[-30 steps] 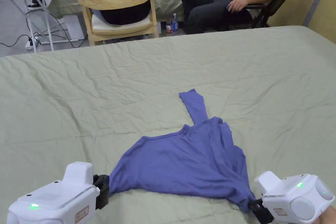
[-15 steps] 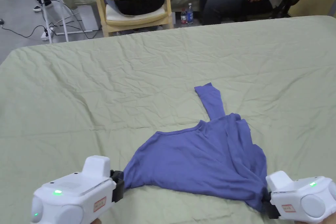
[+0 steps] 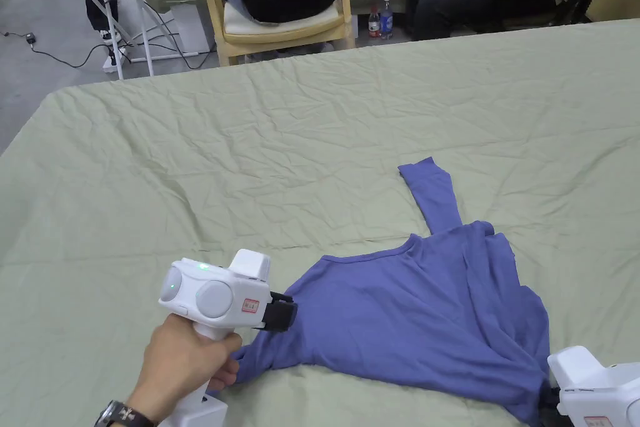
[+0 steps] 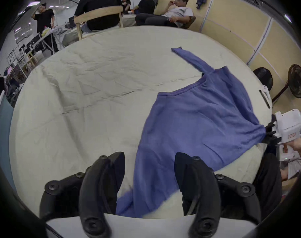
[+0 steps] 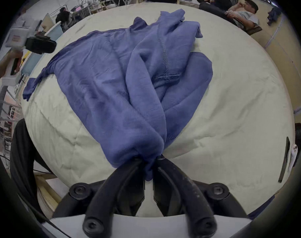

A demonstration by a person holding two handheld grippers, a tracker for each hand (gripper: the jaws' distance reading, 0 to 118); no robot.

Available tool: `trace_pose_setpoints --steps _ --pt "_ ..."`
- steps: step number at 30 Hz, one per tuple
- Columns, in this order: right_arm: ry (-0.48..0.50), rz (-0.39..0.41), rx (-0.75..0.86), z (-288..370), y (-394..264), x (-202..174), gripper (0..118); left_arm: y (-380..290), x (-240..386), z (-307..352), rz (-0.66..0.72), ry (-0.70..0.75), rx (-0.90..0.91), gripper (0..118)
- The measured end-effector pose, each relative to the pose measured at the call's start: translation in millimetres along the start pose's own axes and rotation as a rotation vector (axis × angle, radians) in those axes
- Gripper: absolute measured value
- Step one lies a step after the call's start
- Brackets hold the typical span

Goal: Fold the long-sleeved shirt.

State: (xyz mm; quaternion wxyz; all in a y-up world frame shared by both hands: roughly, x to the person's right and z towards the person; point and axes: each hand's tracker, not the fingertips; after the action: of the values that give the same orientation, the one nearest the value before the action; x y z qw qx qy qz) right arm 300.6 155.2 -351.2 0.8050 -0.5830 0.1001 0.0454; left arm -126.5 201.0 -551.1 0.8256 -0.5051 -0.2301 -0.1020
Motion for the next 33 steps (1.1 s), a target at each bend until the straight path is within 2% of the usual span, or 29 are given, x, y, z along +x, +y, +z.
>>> trace_pose_setpoints --steps 2,5,9,11,12,13,15,18,20,24,25,30,33 --pt "0.003 -0.006 -0.003 -2 1 1 9 5 -4 -25 -0.002 -0.002 -0.048 62" --pt "0.004 -0.016 -0.007 -4 2 1 9 -2 1 -61 0.022 -0.008 -0.143 52" --pt "-0.008 -0.014 -0.008 -6 2 -1 9 -6 8 -57 0.045 0.026 -0.071 51" --pt "-0.01 -0.015 -0.01 -7 3 -1 9 -11 12 -53 0.001 0.035 -0.041 39" --pt "-0.01 -0.016 -0.011 -7 3 0 9 -12 16 -50 -0.009 0.057 -0.027 23" --pt "-0.011 -0.015 -0.011 -6 3 -1 9 -13 19 -48 -0.015 0.072 -0.012 13" --pt "-0.023 -0.011 -0.006 -5 2 -5 9 -18 24 -45 -0.022 0.081 0.002 6" --pt "-0.054 -0.012 0.016 0 0 -12 9 -22 22 -34 0.065 0.082 0.056 3" --pt "-0.075 -0.014 0.054 10 -1 -15 9 -23 19 -18 0.075 0.073 0.082 2" --pt "-0.061 -0.065 0.183 46 3 -20 9 -24 16 33 0.118 0.005 0.185 1" --pt "-0.073 -0.069 0.22 58 6 -20 9 -23 17 46 0.115 0.004 0.171 1" --pt "-0.096 -0.032 0.385 132 31 -28 9 -25 9 126 0.171 -0.035 0.35 1" --pt "-0.109 -0.024 0.481 180 50 -30 9 -20 2 184 0.174 -0.01 0.46 1"
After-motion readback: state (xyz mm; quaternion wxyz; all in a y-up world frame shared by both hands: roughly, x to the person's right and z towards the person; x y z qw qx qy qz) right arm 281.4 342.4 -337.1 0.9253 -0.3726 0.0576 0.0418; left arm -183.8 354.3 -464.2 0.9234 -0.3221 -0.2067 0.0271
